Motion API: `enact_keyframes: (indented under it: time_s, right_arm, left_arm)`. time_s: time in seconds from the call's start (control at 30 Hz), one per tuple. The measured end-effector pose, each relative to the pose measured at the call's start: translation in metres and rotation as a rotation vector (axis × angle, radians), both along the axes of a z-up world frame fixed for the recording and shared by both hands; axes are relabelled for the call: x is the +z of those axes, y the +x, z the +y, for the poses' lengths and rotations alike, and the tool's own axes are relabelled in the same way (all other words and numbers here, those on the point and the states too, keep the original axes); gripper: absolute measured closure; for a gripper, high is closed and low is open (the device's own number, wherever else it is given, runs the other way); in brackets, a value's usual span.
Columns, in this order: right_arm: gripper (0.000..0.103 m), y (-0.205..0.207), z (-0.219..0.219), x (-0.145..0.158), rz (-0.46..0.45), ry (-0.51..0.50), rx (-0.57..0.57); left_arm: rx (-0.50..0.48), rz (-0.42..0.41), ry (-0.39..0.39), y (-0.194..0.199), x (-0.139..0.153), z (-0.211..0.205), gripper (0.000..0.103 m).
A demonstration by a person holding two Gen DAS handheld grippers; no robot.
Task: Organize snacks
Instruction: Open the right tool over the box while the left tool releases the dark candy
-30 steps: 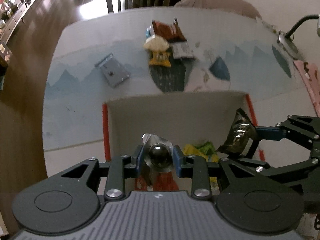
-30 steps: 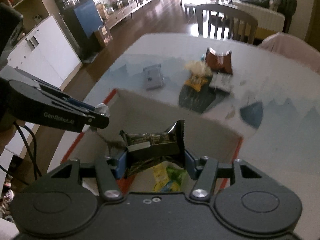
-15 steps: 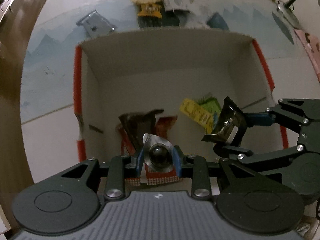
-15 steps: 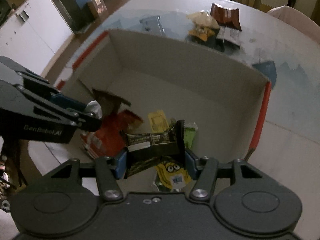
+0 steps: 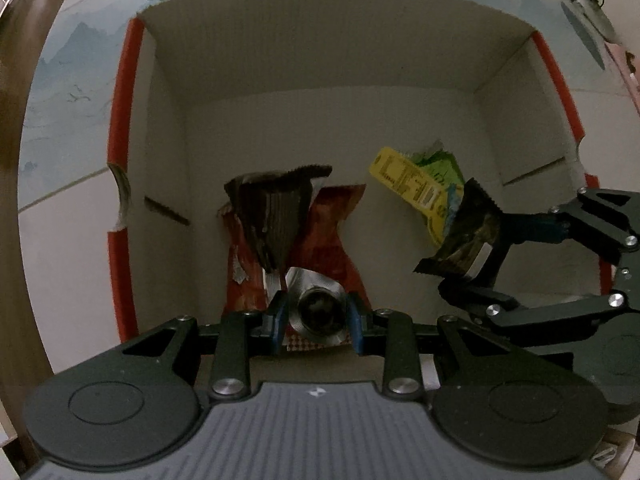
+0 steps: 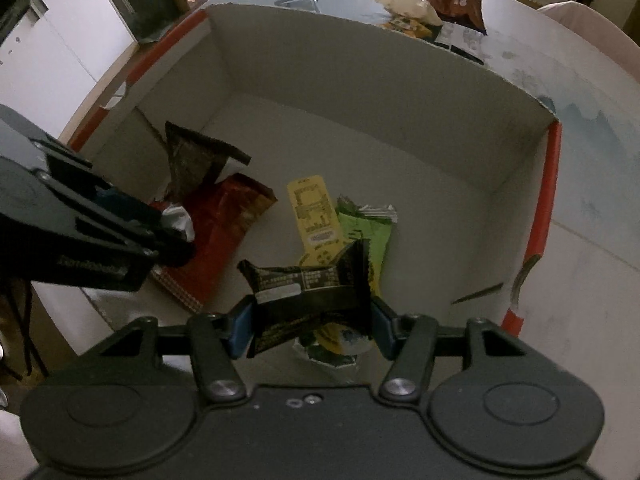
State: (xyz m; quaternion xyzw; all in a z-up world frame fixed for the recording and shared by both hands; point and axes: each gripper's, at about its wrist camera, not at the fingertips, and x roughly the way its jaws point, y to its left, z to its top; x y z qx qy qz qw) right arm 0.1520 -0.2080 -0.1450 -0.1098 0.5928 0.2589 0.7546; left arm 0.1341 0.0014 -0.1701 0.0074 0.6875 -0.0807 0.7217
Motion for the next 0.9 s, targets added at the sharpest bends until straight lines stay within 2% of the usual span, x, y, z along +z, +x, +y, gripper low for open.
enact_keyframes:
  time_s: [0.17, 0.47, 0.6, 0.73, 0.8, 0.9]
  right_arm:
    - [0.042, 0.0, 0.003, -0.001, -0.009, 0.002, -0.005]
    - [0.038, -0.001, 0.0, 0.009, -0.019, 0.018, -0.006]
    - [0.03, -0.003, -0.004, 0.019, -0.038, 0.031, -0.008]
    - [0.029, -0.005, -0.007, 0.029, -0.05, 0.043, -0.016]
    - [0.027, -0.006, -0.009, 0.035, -0.06, 0.047, -0.023]
    - [0.021, -0.006, -0.011, 0.045, -0.074, 0.06, -0.035]
  left_arm:
    - [0.011, 0.018, -0.006, -0.001, -0.007, 0.001, 0.072]
    - [0.008, 0.004, -0.005, 0.0, -0.005, -0.003, 0.069]
    - [-0.004, -0.019, -0.015, -0.004, 0.001, -0.004, 0.068]
    - [-0.018, -0.054, -0.019, -0.009, 0.014, -0.005, 0.06]
    - [-0.018, -0.07, -0.027, -0.01, 0.019, -0.005, 0.055]
    - [-0.009, -0.093, -0.043, -0.012, 0.031, -0.002, 0.053]
